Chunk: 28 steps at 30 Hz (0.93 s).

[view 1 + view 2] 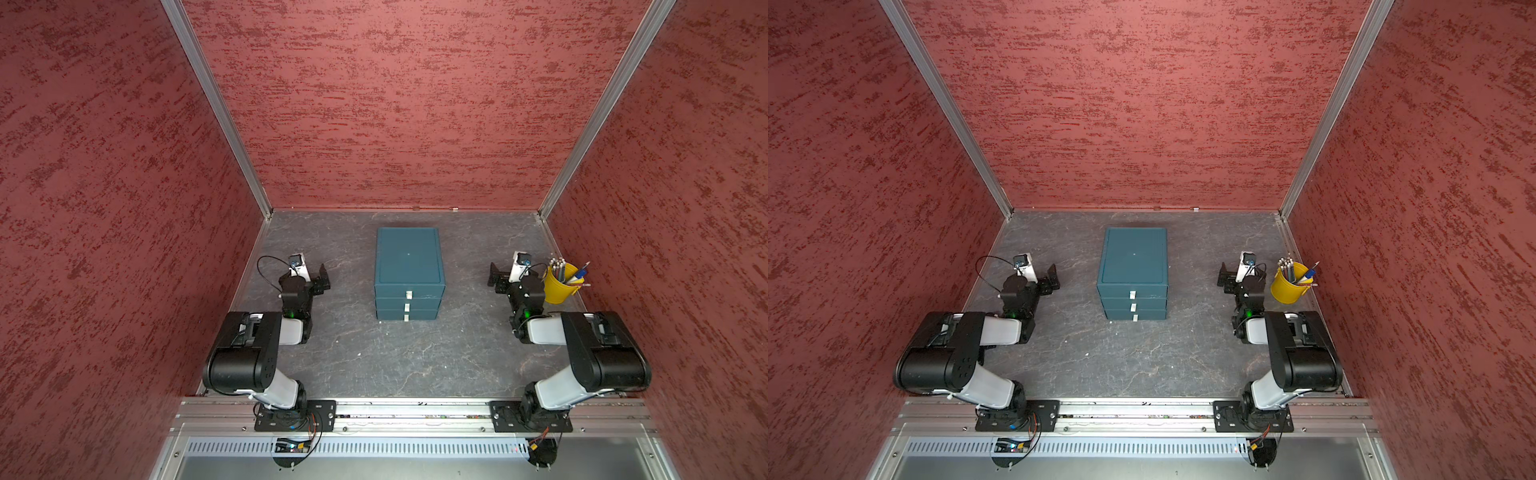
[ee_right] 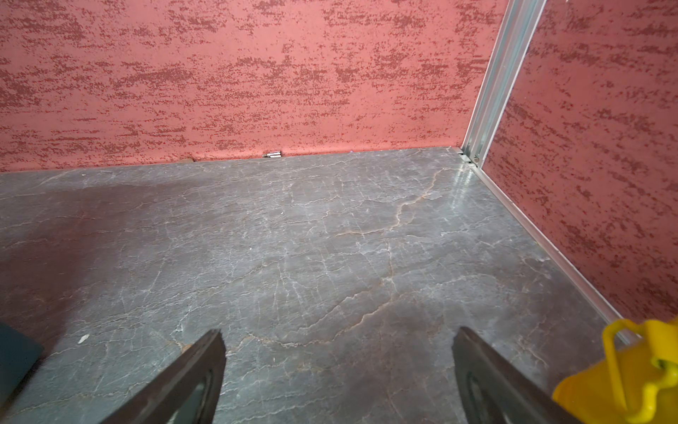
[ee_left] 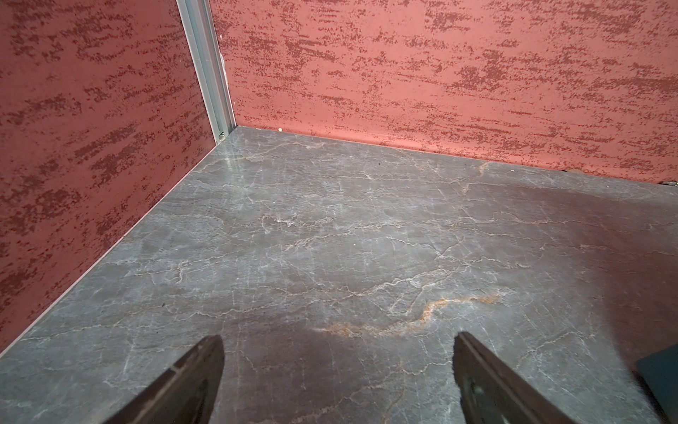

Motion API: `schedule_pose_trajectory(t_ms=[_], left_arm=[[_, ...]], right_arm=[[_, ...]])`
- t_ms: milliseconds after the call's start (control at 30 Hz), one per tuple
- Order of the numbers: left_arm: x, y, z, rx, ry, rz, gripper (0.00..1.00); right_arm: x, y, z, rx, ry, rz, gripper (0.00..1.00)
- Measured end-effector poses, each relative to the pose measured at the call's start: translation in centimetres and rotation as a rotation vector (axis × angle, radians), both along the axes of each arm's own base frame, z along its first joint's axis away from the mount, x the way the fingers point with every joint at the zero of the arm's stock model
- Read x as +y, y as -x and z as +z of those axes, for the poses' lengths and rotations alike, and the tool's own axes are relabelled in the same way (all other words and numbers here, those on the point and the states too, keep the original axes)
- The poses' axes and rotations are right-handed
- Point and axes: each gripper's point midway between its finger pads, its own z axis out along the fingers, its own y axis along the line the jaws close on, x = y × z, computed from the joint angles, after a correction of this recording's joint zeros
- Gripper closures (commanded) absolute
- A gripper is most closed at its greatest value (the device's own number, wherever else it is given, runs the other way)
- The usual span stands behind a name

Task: Place the umbrella in the drawer by color
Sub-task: Reset both arms

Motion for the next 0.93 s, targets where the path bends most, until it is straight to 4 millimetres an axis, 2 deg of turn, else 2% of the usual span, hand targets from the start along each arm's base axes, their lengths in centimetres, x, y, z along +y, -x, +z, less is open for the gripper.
schedule_pose_trajectory(t_ms=[733, 933], left_arm=[[-0.01, 0.0, 0.0, 0.0, 0.0, 0.0, 0.0], [-0.01, 0.0, -0.01, 0.0, 0.0, 0.0, 0.0]], right_arm=[[0.0, 0.0, 0.0, 0.0, 0.0, 0.0, 0.02], [0.23, 0.16, -0.75, 0.032, 0.001, 0.006, 0.01]])
